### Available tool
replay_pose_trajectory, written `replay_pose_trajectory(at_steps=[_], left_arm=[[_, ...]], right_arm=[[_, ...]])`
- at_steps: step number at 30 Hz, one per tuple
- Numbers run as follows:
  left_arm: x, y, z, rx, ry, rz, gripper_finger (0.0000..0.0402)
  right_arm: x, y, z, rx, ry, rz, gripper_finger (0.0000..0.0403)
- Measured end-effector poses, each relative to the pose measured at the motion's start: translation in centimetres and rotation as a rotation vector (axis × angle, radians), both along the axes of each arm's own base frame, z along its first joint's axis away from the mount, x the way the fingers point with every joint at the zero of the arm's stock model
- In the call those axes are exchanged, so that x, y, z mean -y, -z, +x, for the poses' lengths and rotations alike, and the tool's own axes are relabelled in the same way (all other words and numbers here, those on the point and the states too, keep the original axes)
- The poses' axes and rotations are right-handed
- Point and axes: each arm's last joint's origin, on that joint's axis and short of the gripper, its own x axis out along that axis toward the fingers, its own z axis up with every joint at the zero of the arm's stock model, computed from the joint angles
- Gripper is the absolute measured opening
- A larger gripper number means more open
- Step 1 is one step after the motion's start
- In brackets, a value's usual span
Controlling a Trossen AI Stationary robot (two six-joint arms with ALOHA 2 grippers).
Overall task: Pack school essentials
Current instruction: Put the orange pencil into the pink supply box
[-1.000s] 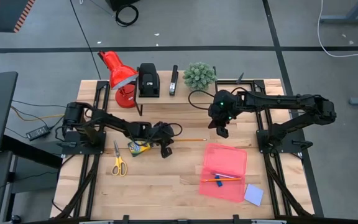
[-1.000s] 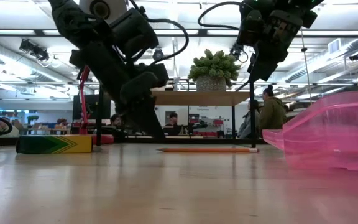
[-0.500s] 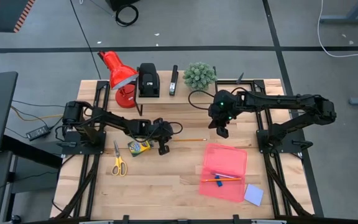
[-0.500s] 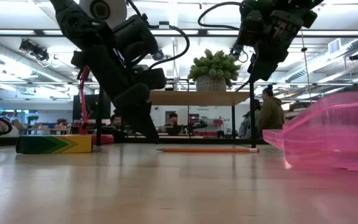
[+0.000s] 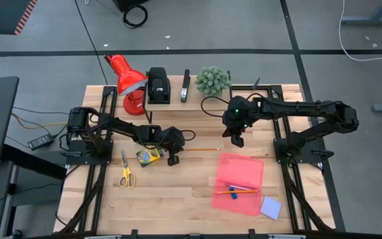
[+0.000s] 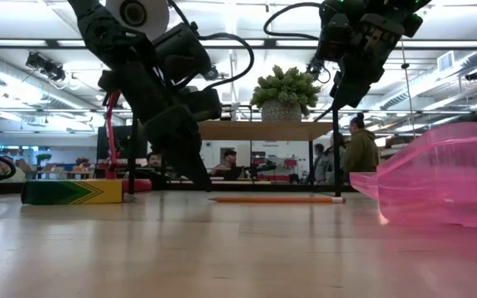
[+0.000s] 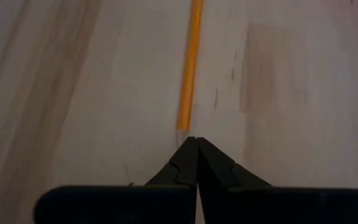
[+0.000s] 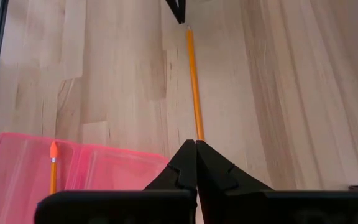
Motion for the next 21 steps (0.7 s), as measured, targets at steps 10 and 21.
replay_pose_trajectory(at_steps=[10,21], left_arm=[[-0.31,0.03,-0.04,-0.004,0.017,0.022,0.0025],[-0.45,0.79,0.05,-0.025,0.031,0.005,0.0010]], right_arm=[[-0.01,0.00,0.00,0.000,0.000,0.000,0.0008],[-0.01,0.00,0.00,0.000,0.002,0.002,0.0008]])
